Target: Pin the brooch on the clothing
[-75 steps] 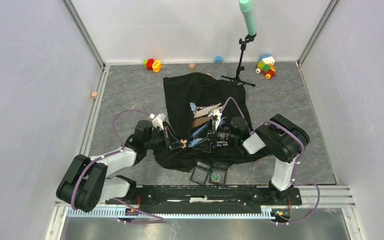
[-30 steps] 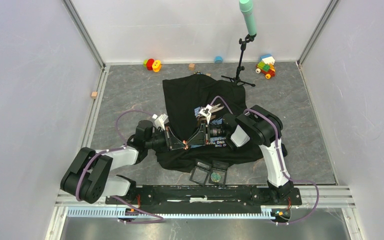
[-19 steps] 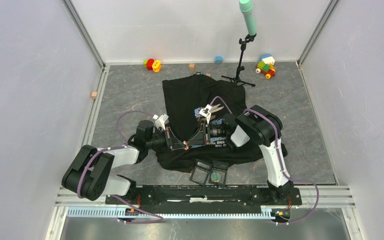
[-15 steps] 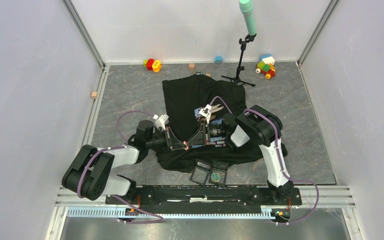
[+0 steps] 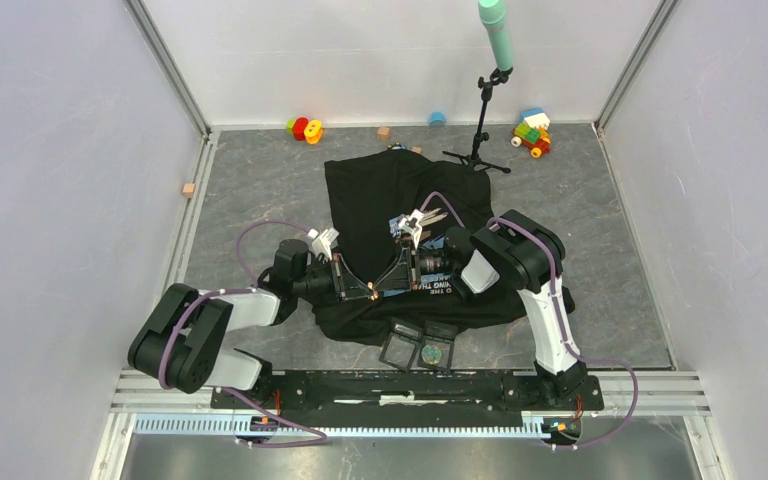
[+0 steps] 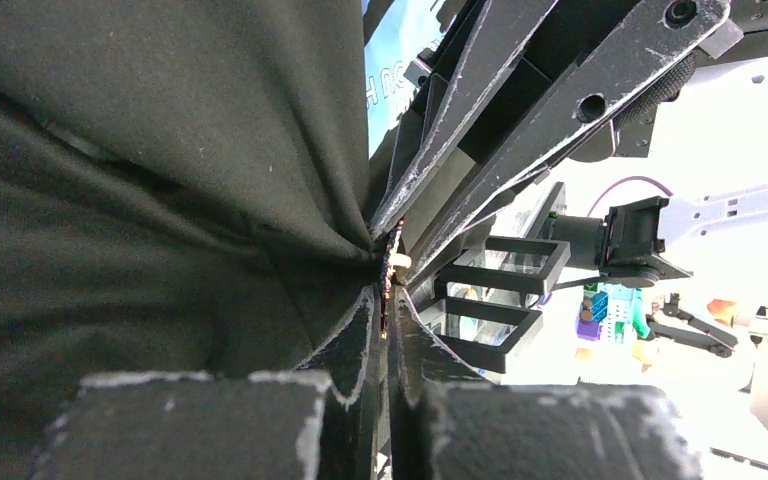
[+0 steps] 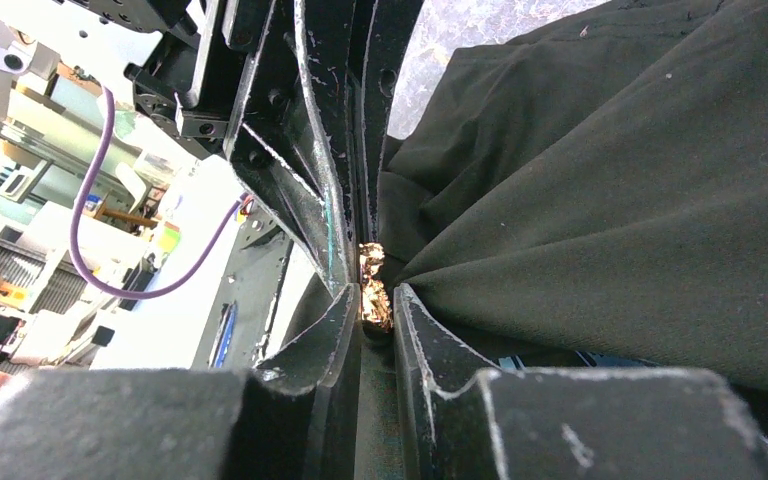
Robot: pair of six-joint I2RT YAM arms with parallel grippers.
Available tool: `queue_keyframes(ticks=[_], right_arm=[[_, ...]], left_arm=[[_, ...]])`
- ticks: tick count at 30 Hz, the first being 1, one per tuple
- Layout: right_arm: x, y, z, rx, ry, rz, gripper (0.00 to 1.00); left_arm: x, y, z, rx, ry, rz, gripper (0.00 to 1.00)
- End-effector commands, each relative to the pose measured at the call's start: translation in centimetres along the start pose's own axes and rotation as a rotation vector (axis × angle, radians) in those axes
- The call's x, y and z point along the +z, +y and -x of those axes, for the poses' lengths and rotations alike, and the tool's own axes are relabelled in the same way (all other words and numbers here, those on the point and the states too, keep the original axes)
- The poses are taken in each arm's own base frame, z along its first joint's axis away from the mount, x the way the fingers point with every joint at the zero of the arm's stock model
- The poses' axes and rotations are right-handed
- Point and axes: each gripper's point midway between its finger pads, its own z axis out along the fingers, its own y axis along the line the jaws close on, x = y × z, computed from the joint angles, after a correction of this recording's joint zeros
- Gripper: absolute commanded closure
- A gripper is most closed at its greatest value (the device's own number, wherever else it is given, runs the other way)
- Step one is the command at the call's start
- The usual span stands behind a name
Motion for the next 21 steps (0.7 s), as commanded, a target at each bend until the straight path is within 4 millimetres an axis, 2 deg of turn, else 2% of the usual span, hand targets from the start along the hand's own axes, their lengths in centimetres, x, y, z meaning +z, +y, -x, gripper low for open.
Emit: queue_keyframes(ticks=[1,10,21], right_arm=[[0.7,1.5,2.1,-0.226,-0.053,0.078,0.78],[1.0,1.0,1.5,-0.233,-0.015,0.056,0.79],[0.9,1.8,1.7,-0.233,-0.029,0.074,0.77]], left_arm=[[0.3,-2.1,1.4,0.015,-0.015,-0.076,0.98],[0.5,-1.9,1.4,-0.002,-0.004,-0.074,0.98],[0.6,-0.6,1.2,-0.038,0.016,-0.005,0.98]])
